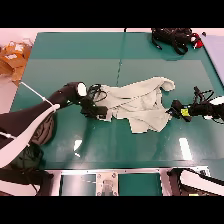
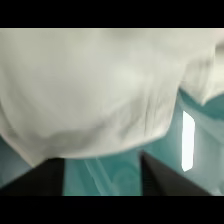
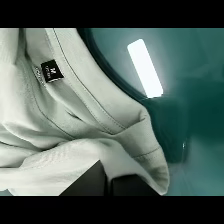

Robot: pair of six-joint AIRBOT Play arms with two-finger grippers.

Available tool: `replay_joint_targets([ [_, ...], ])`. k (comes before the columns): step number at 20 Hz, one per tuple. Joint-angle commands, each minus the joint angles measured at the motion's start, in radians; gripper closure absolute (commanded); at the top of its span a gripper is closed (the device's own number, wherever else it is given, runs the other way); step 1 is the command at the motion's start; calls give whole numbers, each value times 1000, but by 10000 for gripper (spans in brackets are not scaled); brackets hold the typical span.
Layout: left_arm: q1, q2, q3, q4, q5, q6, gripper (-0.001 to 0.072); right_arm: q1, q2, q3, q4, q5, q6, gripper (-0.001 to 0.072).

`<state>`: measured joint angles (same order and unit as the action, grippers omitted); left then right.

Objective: Fold the shirts.

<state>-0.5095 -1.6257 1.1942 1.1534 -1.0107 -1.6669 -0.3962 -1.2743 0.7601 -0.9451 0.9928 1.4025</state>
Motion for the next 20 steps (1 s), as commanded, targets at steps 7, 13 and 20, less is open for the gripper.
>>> replay_joint_targets([
  [7,13,36,58,48,-3,27,685,-10,-2,3,44,1,-53,696],
  [13,274,213,75,87,-276,106,685,-162,19,52,43,76,-52,697],
  [20,406,228,176,-87,-373,204,685,-233,143,118,234,190,-84,697],
])
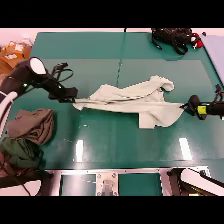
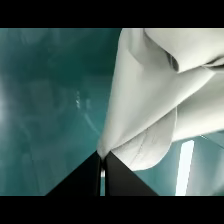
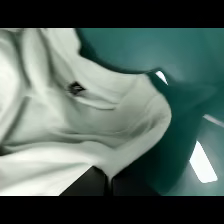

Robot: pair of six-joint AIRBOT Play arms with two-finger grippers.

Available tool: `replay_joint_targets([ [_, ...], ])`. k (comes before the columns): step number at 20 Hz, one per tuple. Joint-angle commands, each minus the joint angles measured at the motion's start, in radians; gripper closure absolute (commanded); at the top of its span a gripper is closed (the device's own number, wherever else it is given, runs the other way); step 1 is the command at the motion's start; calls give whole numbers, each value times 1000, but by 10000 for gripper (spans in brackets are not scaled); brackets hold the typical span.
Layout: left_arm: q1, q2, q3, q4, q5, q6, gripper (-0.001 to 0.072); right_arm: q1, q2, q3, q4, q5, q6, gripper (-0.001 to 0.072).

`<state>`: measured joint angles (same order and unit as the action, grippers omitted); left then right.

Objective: Fold the shirts.

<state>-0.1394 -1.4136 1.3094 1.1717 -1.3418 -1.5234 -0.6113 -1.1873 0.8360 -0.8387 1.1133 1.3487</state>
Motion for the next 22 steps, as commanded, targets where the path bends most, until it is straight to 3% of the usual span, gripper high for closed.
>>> replay_joint_targets([
  [1,35,35,124,-136,-38,70,685,-18,96,89,190,92,-33,697],
  [5,40,134,537,-137,-23,63,684,-19,300,384,320,75,-13,696],
  [9,39,261,877,-109,90,31,684,-20,449,741,322,-59,40,696],
  [12,39,425,854,-60,172,31,683,-20,504,938,282,-139,67,696],
  [15,39,543,852,53,182,10,683,-20,522,1072,127,-145,134,696],
  [19,39,584,827,138,154,2,683,-20,515,1078,52,-104,140,696],
  [22,39,561,650,134,165,3,683,-20,482,953,66,-27,125,695],
])
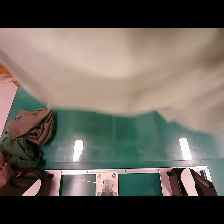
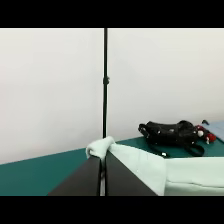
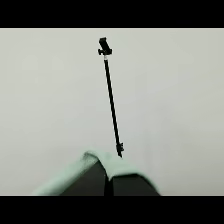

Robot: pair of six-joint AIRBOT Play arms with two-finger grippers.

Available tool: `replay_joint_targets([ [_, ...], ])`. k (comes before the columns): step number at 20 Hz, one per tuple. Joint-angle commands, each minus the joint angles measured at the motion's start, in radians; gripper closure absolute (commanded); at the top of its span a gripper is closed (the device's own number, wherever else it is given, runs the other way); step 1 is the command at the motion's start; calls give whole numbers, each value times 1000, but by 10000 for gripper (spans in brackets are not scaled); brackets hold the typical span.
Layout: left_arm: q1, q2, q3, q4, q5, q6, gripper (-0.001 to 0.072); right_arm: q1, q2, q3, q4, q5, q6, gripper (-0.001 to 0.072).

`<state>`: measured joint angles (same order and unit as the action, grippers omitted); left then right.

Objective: Fold the shirts.

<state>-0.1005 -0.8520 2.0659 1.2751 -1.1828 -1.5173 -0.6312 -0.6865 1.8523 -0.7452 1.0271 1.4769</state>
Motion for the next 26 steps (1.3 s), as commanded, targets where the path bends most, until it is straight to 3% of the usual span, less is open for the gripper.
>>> replay_joint_targets([
  [1,0,-26,-178,25,13,-3,683,1,-30,-138,0,63,-31,696],
  [4,0,-158,-354,-51,72,12,683,9,-89,-423,69,40,-140,696],
  [9,-17,-555,-438,-158,203,99,683,147,-348,-739,74,-203,-309,695],
  [13,-17,-831,-437,-338,369,196,683,250,-703,-665,92,-311,-337,696],
  [17,-17,-938,-437,-444,472,270,681,279,-952,-489,92,-301,-333,694],
  [18,-17,-949,-437,-442,475,270,529,280,-980,-472,90,-300,-333,666],
  [19,-14,-956,-437,-441,475,269,188,275,-993,-471,90,-301,-333,528],
  [20,-3,-957,-435,-430,467,269,96,262,-996,-471,72,-300,-333,425],
  [22,47,-957,-399,-430,373,265,95,203,-982,-469,30,-247,-332,354],
  [24,125,-957,-331,-430,175,238,95,101,-954,-470,3,-101,-305,368],
  [26,200,-957,-277,-430,-6,232,98,-3,-924,-492,-24,63,-303,434],
])
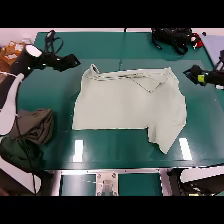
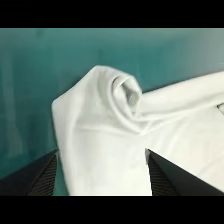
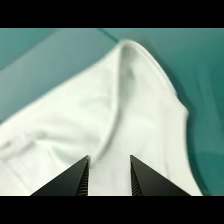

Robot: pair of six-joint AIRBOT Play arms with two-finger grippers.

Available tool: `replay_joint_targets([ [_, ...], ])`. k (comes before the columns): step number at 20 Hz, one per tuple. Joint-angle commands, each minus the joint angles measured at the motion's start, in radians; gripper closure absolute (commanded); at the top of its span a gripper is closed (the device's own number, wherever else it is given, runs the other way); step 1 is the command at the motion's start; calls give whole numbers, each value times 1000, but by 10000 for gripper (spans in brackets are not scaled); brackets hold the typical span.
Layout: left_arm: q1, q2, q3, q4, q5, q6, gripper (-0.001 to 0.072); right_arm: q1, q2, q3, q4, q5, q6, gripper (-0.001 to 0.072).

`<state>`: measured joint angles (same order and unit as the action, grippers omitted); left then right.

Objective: Fold the shirts.

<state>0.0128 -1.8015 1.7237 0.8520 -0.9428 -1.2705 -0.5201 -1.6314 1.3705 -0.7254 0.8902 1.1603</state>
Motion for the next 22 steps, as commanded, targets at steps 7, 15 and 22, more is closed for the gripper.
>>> replay_joint_targets([
  [7,174,-7,81,5,-512,-18,235,-395,234,-424,-259,308,53,293],
  [15,174,-5,63,29,-630,-40,235,-273,220,-641,-244,255,21,288],
  [22,174,149,-384,69,-561,-38,234,-248,218,-623,-206,182,-14,374],
])
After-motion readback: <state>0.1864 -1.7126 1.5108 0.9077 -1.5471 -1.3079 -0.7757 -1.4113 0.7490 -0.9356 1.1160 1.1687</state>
